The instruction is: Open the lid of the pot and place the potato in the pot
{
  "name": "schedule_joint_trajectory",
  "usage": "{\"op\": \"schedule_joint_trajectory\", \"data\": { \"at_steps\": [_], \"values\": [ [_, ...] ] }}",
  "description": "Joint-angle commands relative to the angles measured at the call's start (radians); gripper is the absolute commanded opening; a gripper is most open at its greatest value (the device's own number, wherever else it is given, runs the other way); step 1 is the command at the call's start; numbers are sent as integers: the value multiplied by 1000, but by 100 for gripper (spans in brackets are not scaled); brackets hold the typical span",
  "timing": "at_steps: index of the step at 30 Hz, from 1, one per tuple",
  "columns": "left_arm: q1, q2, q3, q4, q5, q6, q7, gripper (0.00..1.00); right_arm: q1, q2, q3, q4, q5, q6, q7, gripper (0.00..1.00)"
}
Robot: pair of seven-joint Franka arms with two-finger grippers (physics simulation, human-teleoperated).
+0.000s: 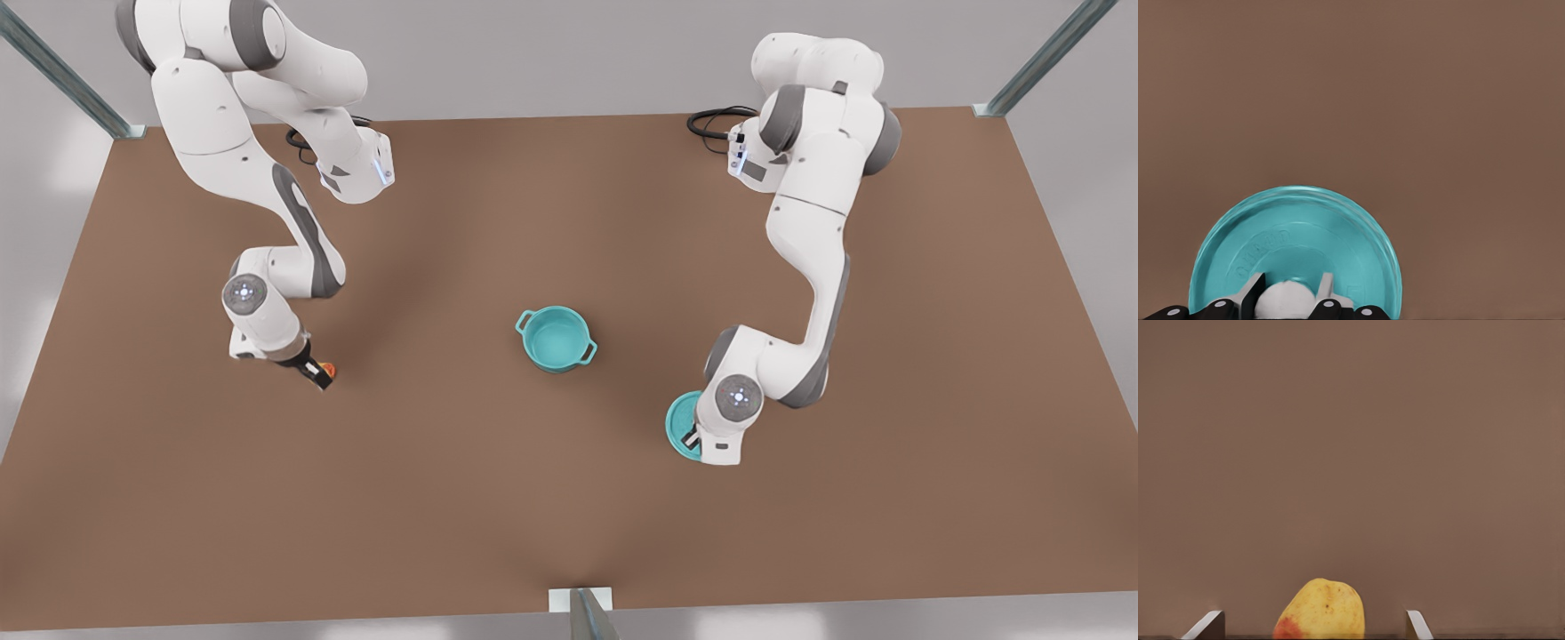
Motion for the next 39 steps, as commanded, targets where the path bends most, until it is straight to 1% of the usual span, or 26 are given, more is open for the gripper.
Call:
{"op": "schedule_joint_trajectory", "data": {
  "at_steps": [1, 3, 4, 5, 6, 7, 8, 9, 10, 11, 12, 18, 19, 20, 21, 25, 30, 33, 36, 39],
  "values": [
    [2, -6, -1, 2, 13, 22, 372, 100, 0, -1, 0, -7, -1, 44, 82, 100],
    [3, -8, -1, 0, 16, 19, 382, 100, 0, 2, 0, -10, 1, 45, 83, 100],
    [20, -27, 2, -1, 15, 0, 449, 100, 1, 13, 0, -11, 1, 64, 83, 100],
    [55, -75, 3, 6, 4, -147, 596, 100, 1, 17, 0, -13, 1, 70, 82, 100],
    [155, -208, -9, 6, -63, -340, 944, 100, 1, 23, 0, -13, 1, 73, 83, 100],
    [238, -320, -6, -3, -139, -454, 1116, 100, 1, 25, 0, -13, 1, 78, 82, 100],
    [272, -440, -3, -53, -162, -458, 1104, 100, 1, 28, 0, -13, 1, 79, 83, 100],
    [313, -567, -1, -202, -180, -417, 1119, 100, 3, 29, 0, -13, 1, 79, 83, 100],
    [310, -615, -9, -245, -177, -380, 1139, 100, 3, 31, 0, -13, 1, 79, 83, 100],
    [319, -632, 3, -186, -169, -502, 1107, 100, 3, 36, 0, -13, 1, 82, 83, 100],
    [330, -623, 3, -181, -174, -532, 1113, 100, 4, 45, 0, -13, 1, 94, 83, 100],
    [330, -615, -3, -193, -169, -543, 1104, 100, 4, 51, 0, -15, 1, 107, 83, 100],
    [331, -620, -3, -192, -171, -576, 1104, 100, 4, 51, 0, -16, 1, 107, 83, 95],
    [330, -621, -3, -192, -176, -607, 1090, 100, 4, 51, 0, -16, 1, 107, 85, 88],
    [330, -621, -4, -193, -176, -607, 1086, 100, 4, 51, 0, -16, 1, 107, 85, 85],
    [327, -621, -6, -193, -183, -599, 1061, 100, 4, 51, 0, -25, 1, 107, 85, 84],
    [327, -621, -6, -192, -183, -599, 1061, 100, 4, 49, 0, -25, 1, 107, 91, 73],
    [325, -620, -6, -192, -182, -599, 1060, 100, 4, 51, 0, -25, 1, 108, 93, 72],
    [325, -620, -6, -192, -182, -599, 1060, 100, 6, 51, 0, -25, 2, 108, 94, 67],
    [325, -618, -6, -190, -183, -599, 1054, 100, 6, 51, 0, -27, 1, 108, 94, 71]
  ]
}}
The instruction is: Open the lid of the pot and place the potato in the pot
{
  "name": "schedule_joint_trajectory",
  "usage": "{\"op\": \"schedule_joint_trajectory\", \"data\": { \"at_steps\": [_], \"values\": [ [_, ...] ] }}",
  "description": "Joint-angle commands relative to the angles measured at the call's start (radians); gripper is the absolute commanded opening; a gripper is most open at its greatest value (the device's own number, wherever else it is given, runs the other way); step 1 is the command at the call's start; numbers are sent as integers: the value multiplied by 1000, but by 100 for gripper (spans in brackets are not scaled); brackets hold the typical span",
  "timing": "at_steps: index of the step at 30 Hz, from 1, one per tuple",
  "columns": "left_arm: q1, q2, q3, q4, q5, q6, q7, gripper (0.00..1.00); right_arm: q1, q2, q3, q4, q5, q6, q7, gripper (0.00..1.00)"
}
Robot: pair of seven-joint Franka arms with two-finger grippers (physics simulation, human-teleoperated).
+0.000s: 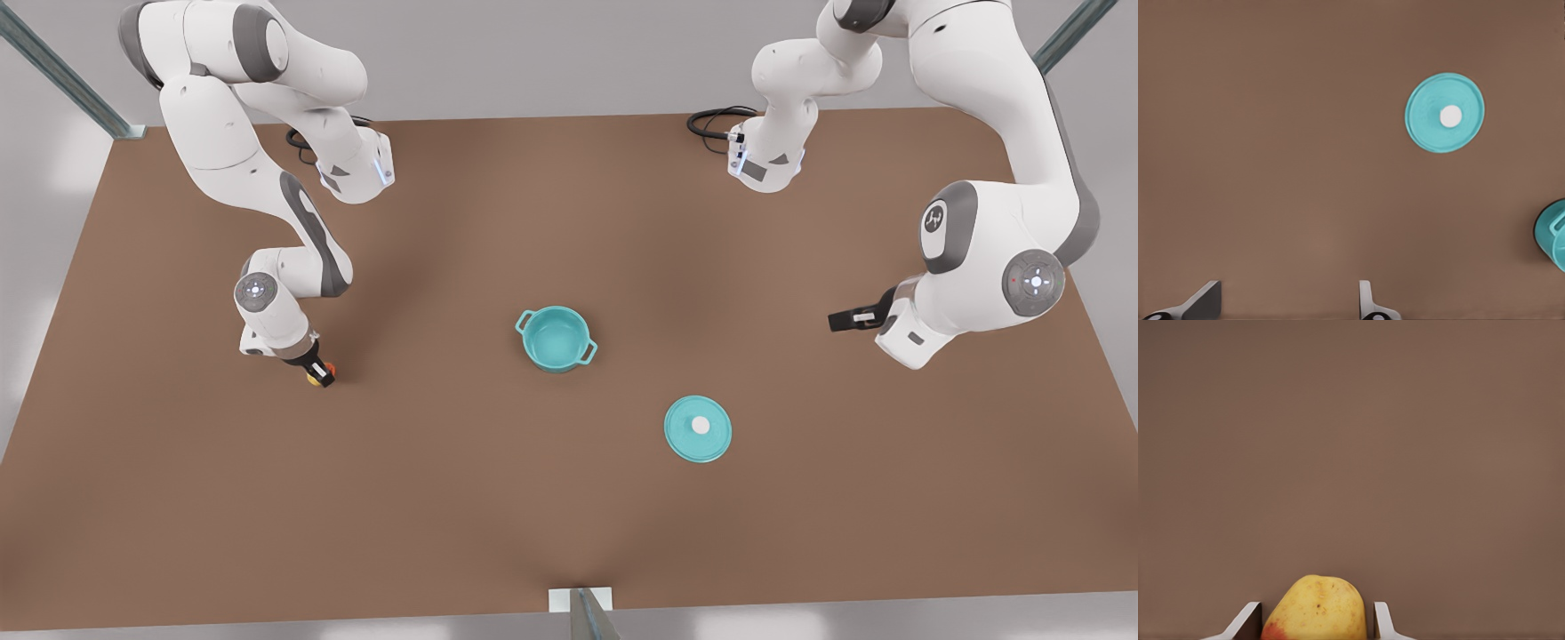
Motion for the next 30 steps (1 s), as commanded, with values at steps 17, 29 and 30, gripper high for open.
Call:
{"op": "schedule_joint_trajectory", "data": {
  "at_steps": [17, 29, 30],
  "values": [
    [-2, 1, -2, 1, 1, -6, 117, 100, 1, -19, 0, -16, 0, 6, 22, 59],
    [-3, 1, -2, 1, 3, -9, 106, 100, 84, -172, 6, 27, 9, -270, 120, 58],
    [-3, 1, -2, 1, 3, -9, 106, 100, 109, -182, 6, 44, 9, -306, 145, 58]
  ]
}}
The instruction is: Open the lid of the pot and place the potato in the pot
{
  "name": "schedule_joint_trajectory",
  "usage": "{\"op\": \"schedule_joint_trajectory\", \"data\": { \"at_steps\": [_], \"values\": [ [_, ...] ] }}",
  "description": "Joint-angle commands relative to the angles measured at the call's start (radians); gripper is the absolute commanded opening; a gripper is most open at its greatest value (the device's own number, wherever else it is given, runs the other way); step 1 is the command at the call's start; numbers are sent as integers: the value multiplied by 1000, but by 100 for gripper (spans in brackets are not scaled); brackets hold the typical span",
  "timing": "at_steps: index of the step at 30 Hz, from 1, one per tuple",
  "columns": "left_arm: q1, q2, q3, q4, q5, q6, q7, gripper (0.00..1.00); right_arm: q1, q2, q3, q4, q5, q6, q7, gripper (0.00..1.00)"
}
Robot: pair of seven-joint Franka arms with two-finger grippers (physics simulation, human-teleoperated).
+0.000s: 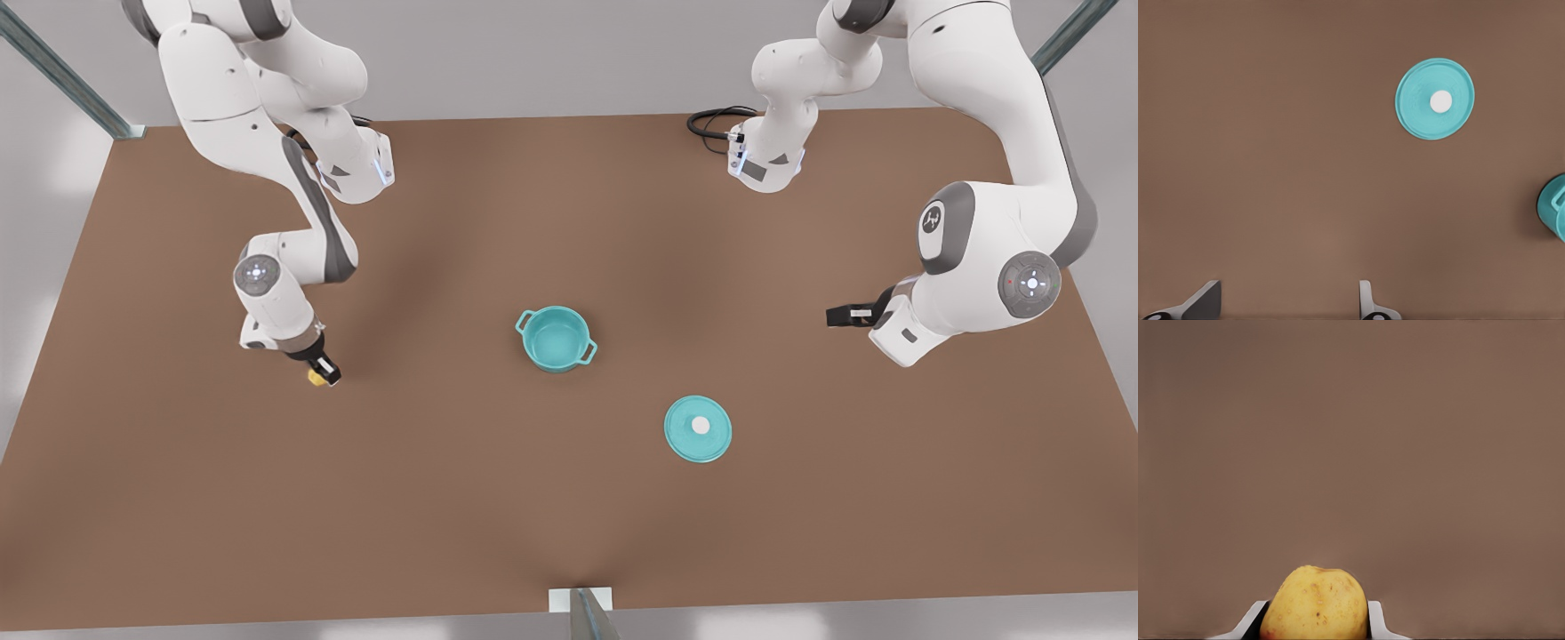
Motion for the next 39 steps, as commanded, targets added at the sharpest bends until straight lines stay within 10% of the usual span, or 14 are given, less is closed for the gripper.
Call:
{"op": "schedule_joint_trajectory", "data": {
  "at_steps": [1, 15, 39],
  "values": [
    [0, 0, 0, 1, 1, -2, 16, 100, 34, -15, 1, 24, 0, -169, 132, 58],
    [0, 2, -2, 1, 1, -3, 7, 100, 144, -23, 214, 271, 27, -456, 496, 57],
    [-25, 3, -2, -7, 2, 0, -58, 100, 503, 332, 215, 708, 74, -556, 795, 57]
  ]
}}
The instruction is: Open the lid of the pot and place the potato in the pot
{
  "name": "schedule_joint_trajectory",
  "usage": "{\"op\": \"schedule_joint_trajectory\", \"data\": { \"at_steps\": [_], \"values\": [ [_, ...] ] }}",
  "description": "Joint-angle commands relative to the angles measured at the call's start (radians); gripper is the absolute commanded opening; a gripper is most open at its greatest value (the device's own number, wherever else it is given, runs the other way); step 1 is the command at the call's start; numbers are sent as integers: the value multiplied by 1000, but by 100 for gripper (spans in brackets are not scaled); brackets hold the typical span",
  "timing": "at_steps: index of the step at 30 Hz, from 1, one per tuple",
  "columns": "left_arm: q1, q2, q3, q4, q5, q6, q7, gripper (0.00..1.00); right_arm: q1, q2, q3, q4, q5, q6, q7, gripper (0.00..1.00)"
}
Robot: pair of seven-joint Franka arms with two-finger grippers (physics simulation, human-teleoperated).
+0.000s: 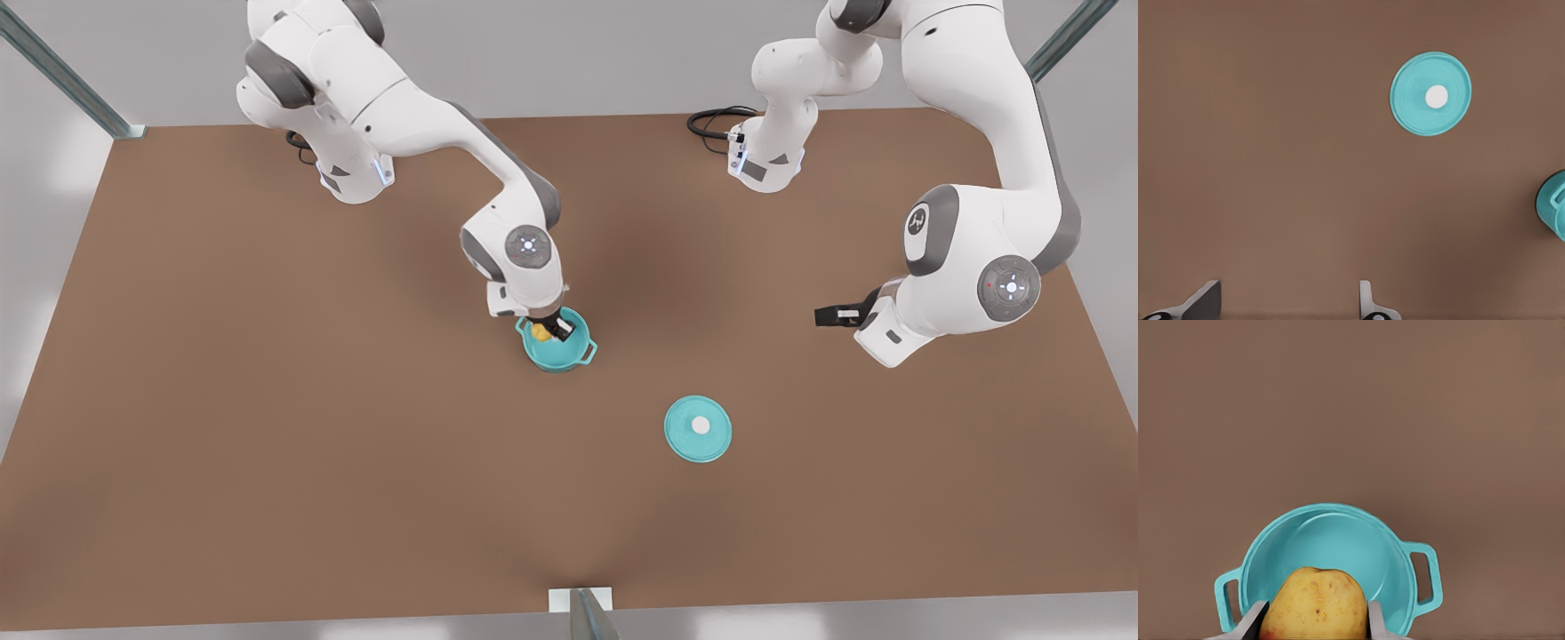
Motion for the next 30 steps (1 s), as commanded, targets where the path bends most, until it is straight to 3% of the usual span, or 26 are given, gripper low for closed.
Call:
{"op": "schedule_joint_trajectory", "data": {
  "at_steps": [1, 8, 9, 10, 15, 16, 19, 22, 30],
  "values": [
    [0, -1, 0, 0, 1, 0, -29, 100, 1, 19, 0, 1, -9, -3, 202, 57],
    [-2, 2, 0, 0, 4, 1, -29, 100, 14, 94, -3, 89, -9, -5, 208, 57],
    [-2, 3, 0, 2, 4, 1, -29, 100, 14, 94, -3, 89, -9, -5, 206, 63],
    [-2, 4, 0, 2, 4, 1, -29, 100, 14, 94, -5, 90, -21, -6, 203, 100],
    [-2, 4, 0, 4, 5, 1, -31, 100, 4, 77, -14, 90, -32, -14, 197, 100],
    [-2, 4, 0, 5, 4, 1, -31, 100, -19, 21, -67, 89, -48, -41, 147, 100],
    [-23, 7, -2, 8, 51, 43, -51, 100, -376, -153, -74, 80, -48, -348, -514, 100],
    [-31, 8, -2, 13, 64, 43, -48, 100, -798, -249, -75, 81, -41, -446, -1436, 100],
    [-34, 11, -2, 13, 64, 39, -49, 100, -791, -297, -18, -6, -19, -390, -1385, 100]
  ]
}}
